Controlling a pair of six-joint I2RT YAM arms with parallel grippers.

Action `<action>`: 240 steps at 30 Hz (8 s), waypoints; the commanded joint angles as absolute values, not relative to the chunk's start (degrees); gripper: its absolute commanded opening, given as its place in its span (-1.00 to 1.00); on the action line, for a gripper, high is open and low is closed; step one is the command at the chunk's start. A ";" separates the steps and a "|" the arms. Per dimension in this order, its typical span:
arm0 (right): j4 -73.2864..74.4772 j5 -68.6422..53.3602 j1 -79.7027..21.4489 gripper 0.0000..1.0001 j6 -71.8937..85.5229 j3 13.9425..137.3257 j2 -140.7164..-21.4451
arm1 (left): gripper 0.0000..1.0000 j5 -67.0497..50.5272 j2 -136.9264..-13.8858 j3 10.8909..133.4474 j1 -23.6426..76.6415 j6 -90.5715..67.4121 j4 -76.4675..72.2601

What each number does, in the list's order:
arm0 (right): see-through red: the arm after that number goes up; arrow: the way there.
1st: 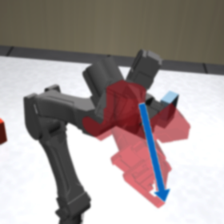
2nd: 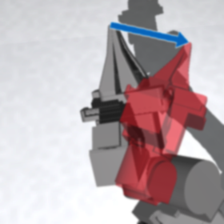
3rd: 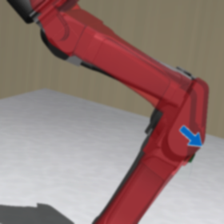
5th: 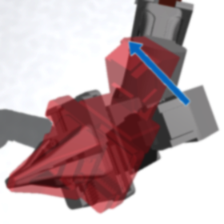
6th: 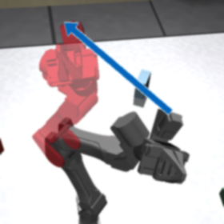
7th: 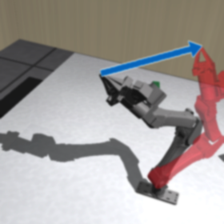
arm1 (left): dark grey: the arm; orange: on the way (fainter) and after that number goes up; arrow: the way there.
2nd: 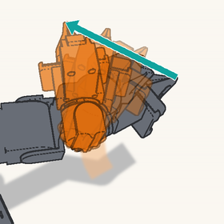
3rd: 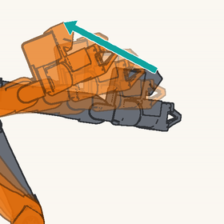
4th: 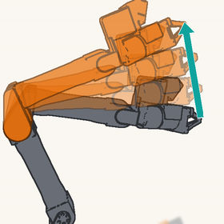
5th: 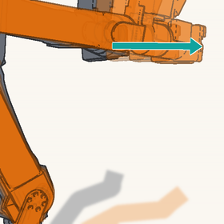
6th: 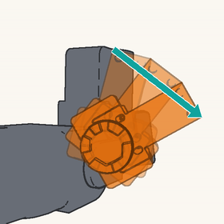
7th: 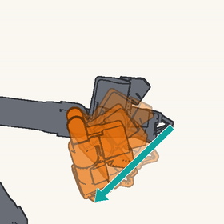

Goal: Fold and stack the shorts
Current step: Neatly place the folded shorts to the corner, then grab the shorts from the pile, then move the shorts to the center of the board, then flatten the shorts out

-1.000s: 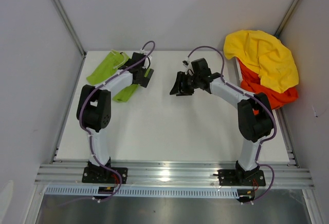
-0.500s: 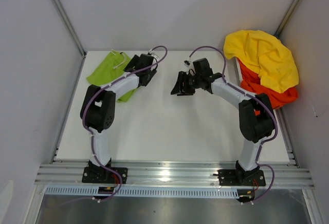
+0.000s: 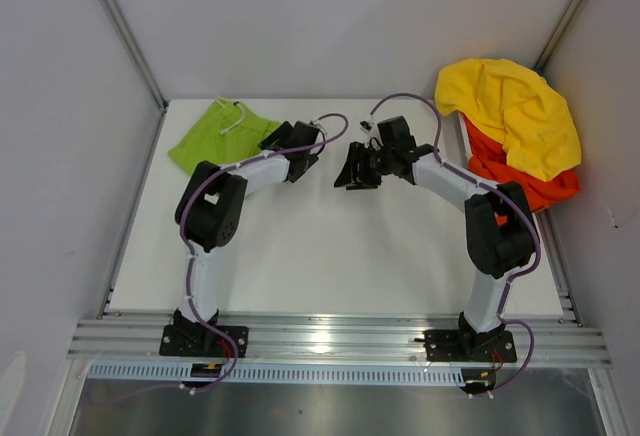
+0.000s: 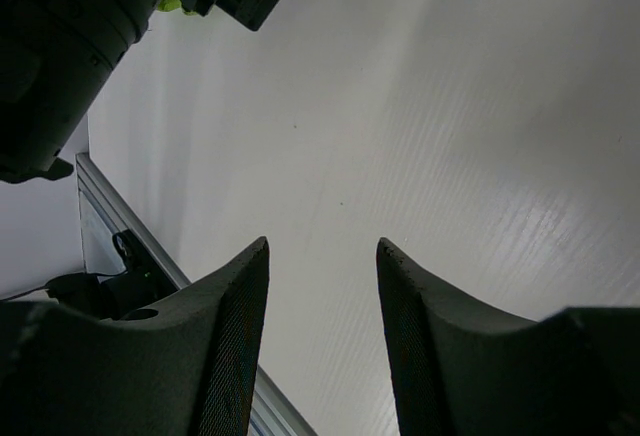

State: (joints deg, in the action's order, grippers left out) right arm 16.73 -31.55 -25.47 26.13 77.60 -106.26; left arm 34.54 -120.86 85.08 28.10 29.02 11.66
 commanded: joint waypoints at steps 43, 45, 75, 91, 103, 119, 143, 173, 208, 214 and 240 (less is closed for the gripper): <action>23.55 -38.76 -20.92 -0.03 21.18 68.91 -88.68 | 0.98 33.14 -149.85 134.38 10.38 17.23 30.85; 24.60 -38.41 -21.01 -0.03 20.92 68.64 -88.16 | 0.98 32.79 -149.77 134.73 9.23 15.21 31.63; 26.01 -30.07 -20.05 0.57 22.06 63.72 -75.78 | 0.98 22.50 -115.08 109.01 13.17 -1.75 24.70; 33.84 -6.32 1.73 0.59 25.04 83.50 -79.54 | 0.98 9.49 -75.43 63.38 17.23 -23.63 10.99; 34.64 -2.37 14.32 0.68 26.80 78.85 -79.54 | 0.98 6.24 -63.72 58.18 17.31 -28.83 10.46; 35.94 -0.18 18.63 0.57 24.35 74.70 -78.39 | 0.98 -2.19 -56.78 42.72 15.38 -39.02 -8.25; 37.27 9.76 16.88 0.47 25.22 74.53 -88.58 | 0.98 -3.43 -55.37 27.68 16.43 -36.04 -18.38; 39.73 -23.44 5.98 -1.00 25.75 109.68 -77.79 | 0.98 -5.54 -51.86 27.60 19.25 -36.91 -19.25; 26.95 -45.99 14.39 -0.68 42.40 69.46 -68.20 | 0.98 1.94 -44.99 23.99 19.86 -36.48 -19.68; 41.12 -27.44 14.60 0.72 28.23 68.11 -65.22 | 0.98 1.05 -48.25 24.87 21.44 -34.99 -20.39; 77.16 38.23 -51.85 0.59 56.94 61.88 -78.21 | 0.98 5.02 -52.04 32.00 42.18 -29.36 -0.97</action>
State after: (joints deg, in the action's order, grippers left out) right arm 68.18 29.74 -48.97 46.70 60.31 -73.87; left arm 4.86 -55.57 33.41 40.66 -30.81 -3.60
